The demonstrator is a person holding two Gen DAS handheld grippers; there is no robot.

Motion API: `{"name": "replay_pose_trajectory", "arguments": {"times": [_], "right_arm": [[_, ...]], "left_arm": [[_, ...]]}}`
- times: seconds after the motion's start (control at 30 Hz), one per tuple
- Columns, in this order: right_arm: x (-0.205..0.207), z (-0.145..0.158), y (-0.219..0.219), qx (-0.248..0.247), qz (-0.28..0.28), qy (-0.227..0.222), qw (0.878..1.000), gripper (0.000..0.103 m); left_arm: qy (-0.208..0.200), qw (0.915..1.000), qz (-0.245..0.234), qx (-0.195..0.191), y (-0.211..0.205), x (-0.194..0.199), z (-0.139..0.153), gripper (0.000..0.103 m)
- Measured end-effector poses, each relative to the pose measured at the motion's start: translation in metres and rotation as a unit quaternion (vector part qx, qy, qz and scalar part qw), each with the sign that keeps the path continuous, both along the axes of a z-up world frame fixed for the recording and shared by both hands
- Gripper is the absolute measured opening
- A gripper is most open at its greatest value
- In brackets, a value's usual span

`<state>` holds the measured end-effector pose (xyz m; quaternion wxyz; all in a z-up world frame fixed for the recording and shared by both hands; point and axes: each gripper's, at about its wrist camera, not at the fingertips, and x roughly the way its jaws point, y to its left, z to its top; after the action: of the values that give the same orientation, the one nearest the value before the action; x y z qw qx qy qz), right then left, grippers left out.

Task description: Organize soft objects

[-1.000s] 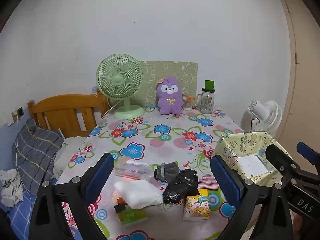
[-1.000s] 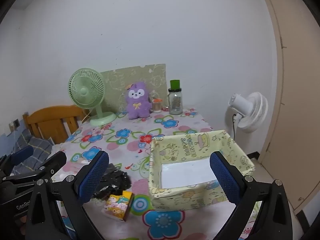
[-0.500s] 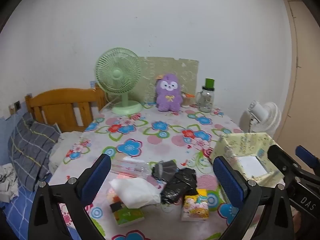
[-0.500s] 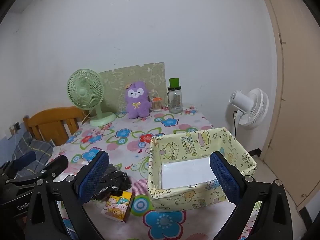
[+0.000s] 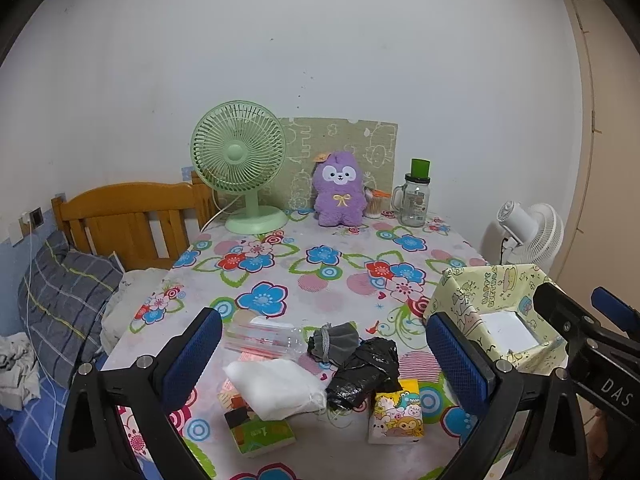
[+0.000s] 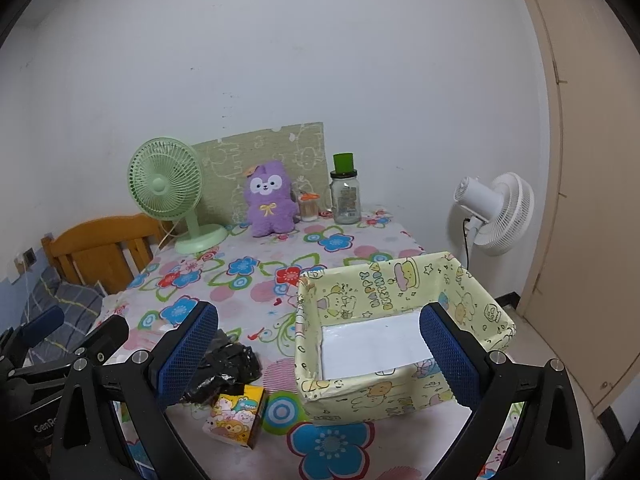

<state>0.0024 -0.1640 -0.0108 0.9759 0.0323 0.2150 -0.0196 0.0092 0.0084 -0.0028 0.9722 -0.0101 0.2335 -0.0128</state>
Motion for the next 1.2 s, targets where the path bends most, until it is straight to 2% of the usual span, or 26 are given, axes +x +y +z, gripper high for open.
{"name": "replay_pose_trajectory", "arguments": {"times": [1.2], "right_arm": [[0.0000,0.0021,0.0026,-0.009,0.005,-0.001,1.000,0.102]], "left_arm": [[0.004,0.9998,0.005,-0.017,0.0065,0.0014,-0.0055,0.103]]}}
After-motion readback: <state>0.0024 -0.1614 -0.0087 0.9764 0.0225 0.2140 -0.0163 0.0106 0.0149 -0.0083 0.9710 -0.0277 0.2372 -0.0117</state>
